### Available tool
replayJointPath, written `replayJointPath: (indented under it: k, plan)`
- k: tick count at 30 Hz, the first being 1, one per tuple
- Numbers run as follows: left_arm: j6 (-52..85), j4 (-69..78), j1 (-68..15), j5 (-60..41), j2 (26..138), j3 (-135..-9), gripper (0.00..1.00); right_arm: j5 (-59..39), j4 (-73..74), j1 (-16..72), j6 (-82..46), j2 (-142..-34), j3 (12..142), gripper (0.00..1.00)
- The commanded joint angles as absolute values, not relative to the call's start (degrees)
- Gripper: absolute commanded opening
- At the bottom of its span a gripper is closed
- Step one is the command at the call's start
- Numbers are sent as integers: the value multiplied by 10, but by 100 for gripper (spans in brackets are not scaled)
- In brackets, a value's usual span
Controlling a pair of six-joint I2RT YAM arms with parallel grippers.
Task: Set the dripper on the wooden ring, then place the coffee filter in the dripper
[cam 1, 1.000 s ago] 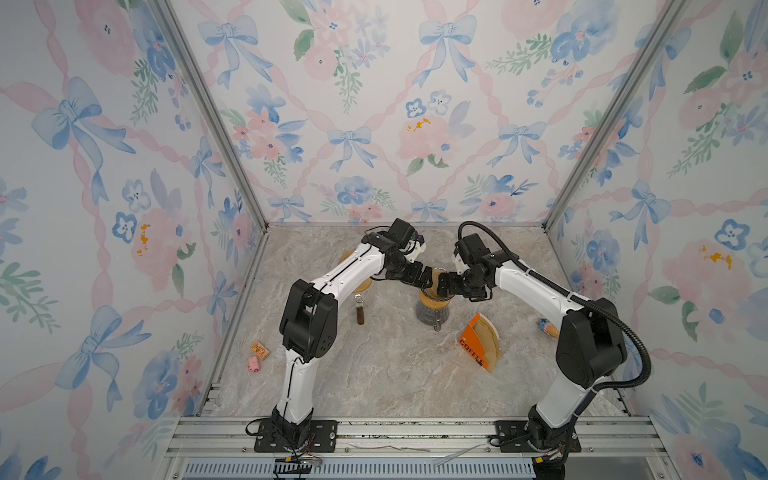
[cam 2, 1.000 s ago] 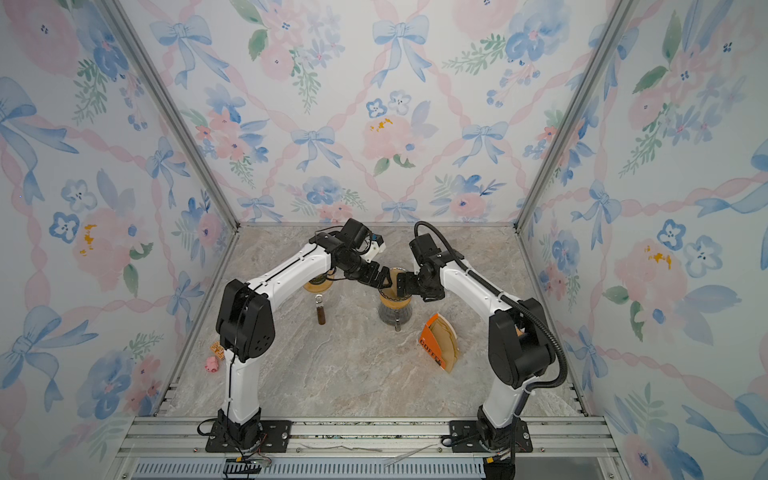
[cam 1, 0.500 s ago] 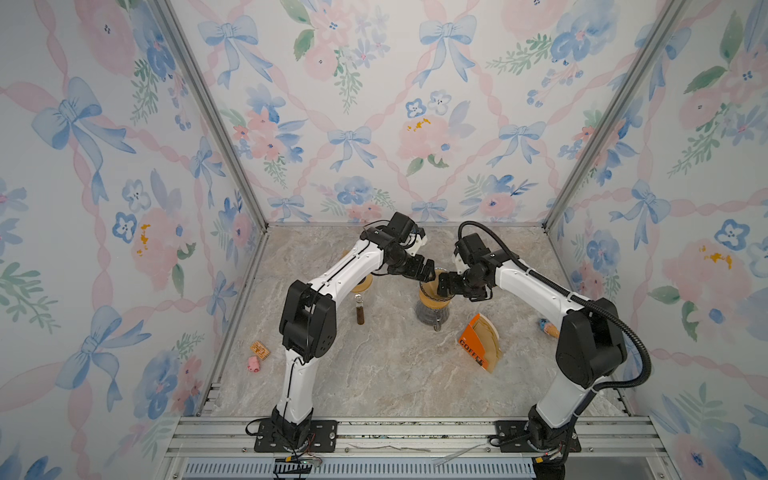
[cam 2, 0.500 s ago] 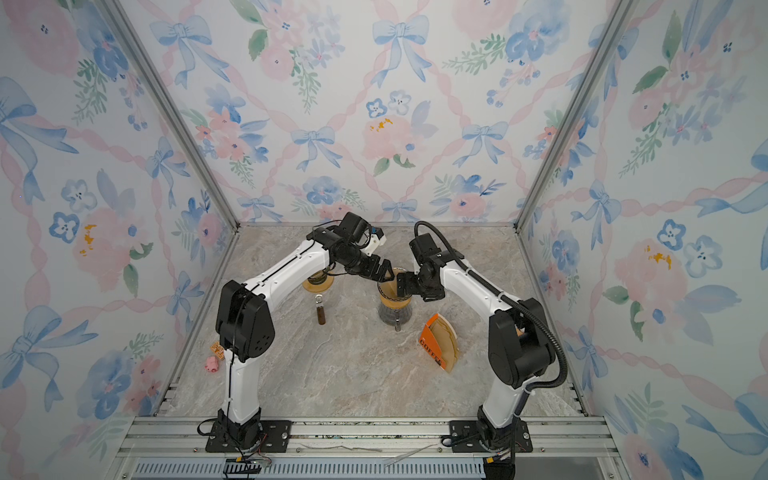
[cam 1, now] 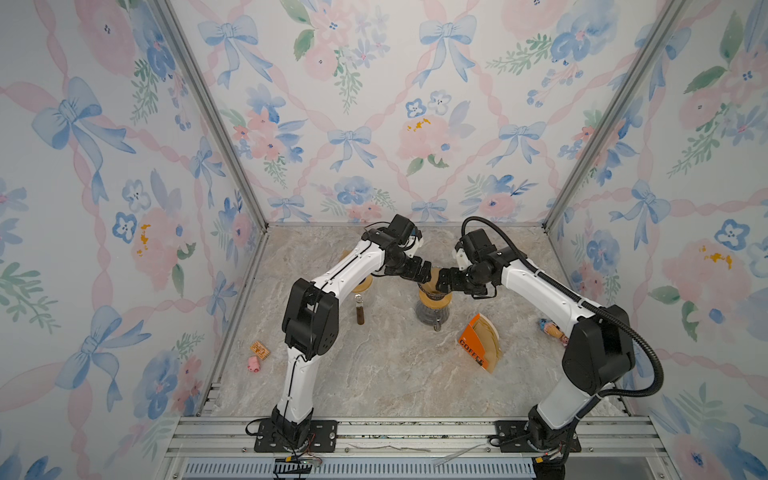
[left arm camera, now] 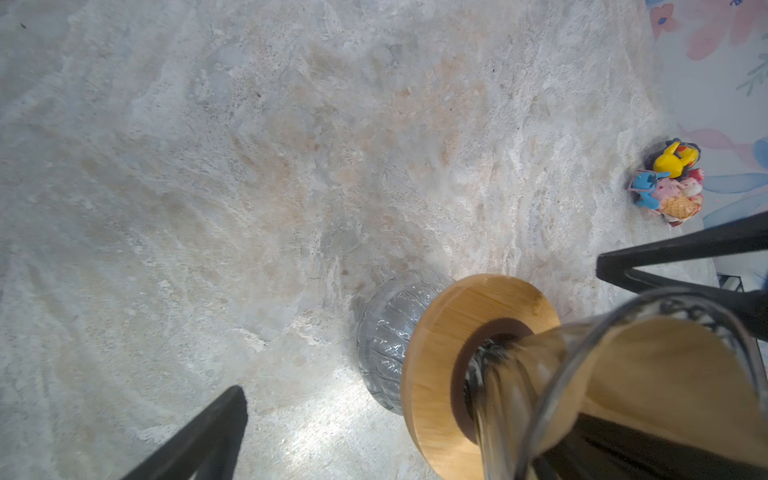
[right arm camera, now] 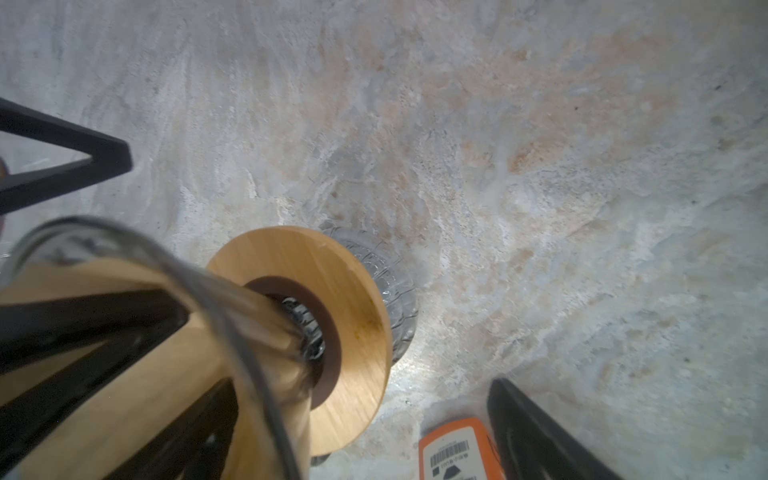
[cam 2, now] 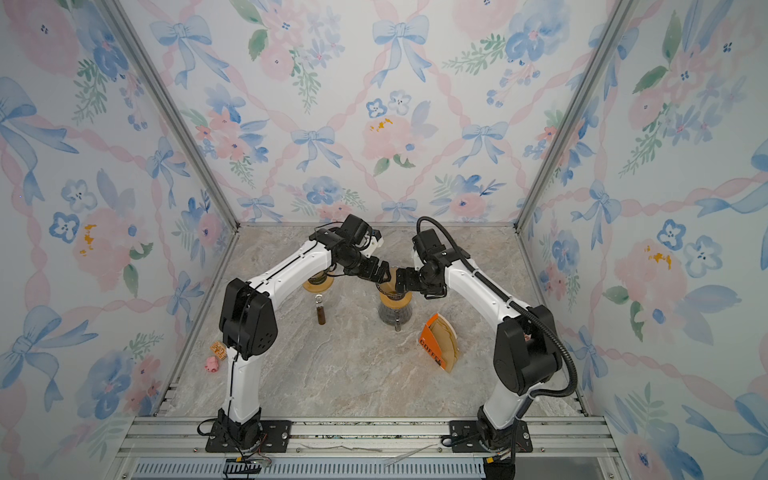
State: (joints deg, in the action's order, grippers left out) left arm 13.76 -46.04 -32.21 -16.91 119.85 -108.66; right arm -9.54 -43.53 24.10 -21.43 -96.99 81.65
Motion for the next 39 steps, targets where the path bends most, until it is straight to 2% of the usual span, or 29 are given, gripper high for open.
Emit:
replayJointPath:
  k: [1, 6, 12, 28, 34, 39]
  plan:
    - [141, -472, -318, -164, 1209, -1098, 98, -134, -423, 228, -208, -960, 835, 96]
    - [142, -471, -318, -167, 1207, -1100, 98, -134, -426, 222, -207, -982, 858, 96]
    - [143, -472, -318, -168, 1204, -1098, 98, -89, -450, 216, -205, -1001, 874, 96]
    - [140, -472, -320, -164, 1194, -1094, 98, -21, -480, 209, -196, -983, 860, 96]
    - [140, -471, -323, -163, 1191, -1094, 98, -93, -462, 222, -197, -963, 861, 96]
    - [140, -472, -326, -160, 1190, -1093, 98, -116, -483, 229, -209, -977, 870, 96]
